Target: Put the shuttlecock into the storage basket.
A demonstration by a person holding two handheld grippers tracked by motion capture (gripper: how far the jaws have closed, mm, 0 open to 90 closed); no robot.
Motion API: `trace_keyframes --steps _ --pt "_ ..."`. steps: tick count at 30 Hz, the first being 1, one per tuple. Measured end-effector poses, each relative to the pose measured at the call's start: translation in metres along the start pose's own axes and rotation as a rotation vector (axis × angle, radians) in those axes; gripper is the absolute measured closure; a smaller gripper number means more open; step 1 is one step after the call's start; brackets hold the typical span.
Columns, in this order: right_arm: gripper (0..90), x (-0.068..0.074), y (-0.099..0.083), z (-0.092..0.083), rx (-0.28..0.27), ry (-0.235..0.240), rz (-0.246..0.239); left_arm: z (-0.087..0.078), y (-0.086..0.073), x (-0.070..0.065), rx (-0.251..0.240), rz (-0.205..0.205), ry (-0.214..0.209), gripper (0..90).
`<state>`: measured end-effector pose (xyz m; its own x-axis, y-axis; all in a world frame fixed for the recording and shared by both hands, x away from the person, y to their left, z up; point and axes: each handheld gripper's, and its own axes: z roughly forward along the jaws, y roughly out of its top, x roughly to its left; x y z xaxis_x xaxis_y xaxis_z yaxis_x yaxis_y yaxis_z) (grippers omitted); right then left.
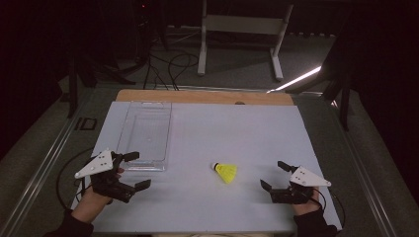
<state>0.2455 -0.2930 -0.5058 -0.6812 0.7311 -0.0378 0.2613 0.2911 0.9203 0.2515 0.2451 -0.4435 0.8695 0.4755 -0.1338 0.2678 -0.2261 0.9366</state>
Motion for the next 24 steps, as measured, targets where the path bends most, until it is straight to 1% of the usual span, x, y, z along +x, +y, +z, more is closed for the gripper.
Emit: trace_keyframes --steps 1,2,3,4,5,6,7,8,9,10,11,15,19,24 --pt "8.5 0.0 0.0 0.0 0.0 0.0 0.0 0.0 0.0 0.0 0.0 0.0 0.0 0.0" --pt "8.5 0.0 0.0 0.0 -0.003 0.001 -0.001 0.001 0.005 -0.001 0.042 0.022 -0.025 0.0" --pt "8.5 0.0 0.0 0.0 -0.003 0.001 -0.001 0.001 0.005 -0.001 0.042 0.022 -0.025 0.0" --pt "8.5 0.0 0.0 0.0 0.001 0.002 -0.007 0.003 0.009 -0.001 0.087 0.035 -0.056 0.0" --pt "8.5 0.0 0.0 0.0 0.001 0.003 -0.006 0.003 0.009 -0.001 0.087 0.035 -0.056 0.0" --pt "8.5 0.0 0.0 0.0 0.002 0.003 -0.005 0.005 0.012 -0.002 0.131 0.047 -0.08 0.0" --pt "8.5 0.0 0.0 0.0 0.002 0.003 -0.005 0.005 0.012 -0.002 0.131 0.047 -0.08 0.0" --pt "8.6 0.001 0.0 0.0 0.004 0.004 -0.006 0.008 0.014 -0.003 0.171 0.057 -0.104 0.0" --pt "8.6 0.001 0.0 0.0 0.004 0.004 -0.006 0.008 0.014 -0.003 0.171 0.057 -0.104 0.0" --pt "8.6 0.001 0.0 0.0 0.003 0.003 -0.008 0.01 0.014 -0.004 0.198 0.066 -0.11 0.0" --pt "8.6 0.001 0.0 0.0 0.003 0.004 -0.007 0.013 0.014 -0.004 0.235 0.072 -0.123 0.0" --pt "8.6 0.001 0.0 0.001 0.004 0.006 -0.008 0.016 0.015 -0.004 0.292 0.085 -0.144 0.0" --pt "8.6 0.001 0.0 0.001 0.005 0.008 -0.006 0.018 0.018 -0.004 0.346 0.102 -0.156 0.0" --pt "8.6 0.001 0.0 0.001 0.009 0.011 -0.004 0.023 0.02 -0.004 0.431 0.125 -0.172 0.0"
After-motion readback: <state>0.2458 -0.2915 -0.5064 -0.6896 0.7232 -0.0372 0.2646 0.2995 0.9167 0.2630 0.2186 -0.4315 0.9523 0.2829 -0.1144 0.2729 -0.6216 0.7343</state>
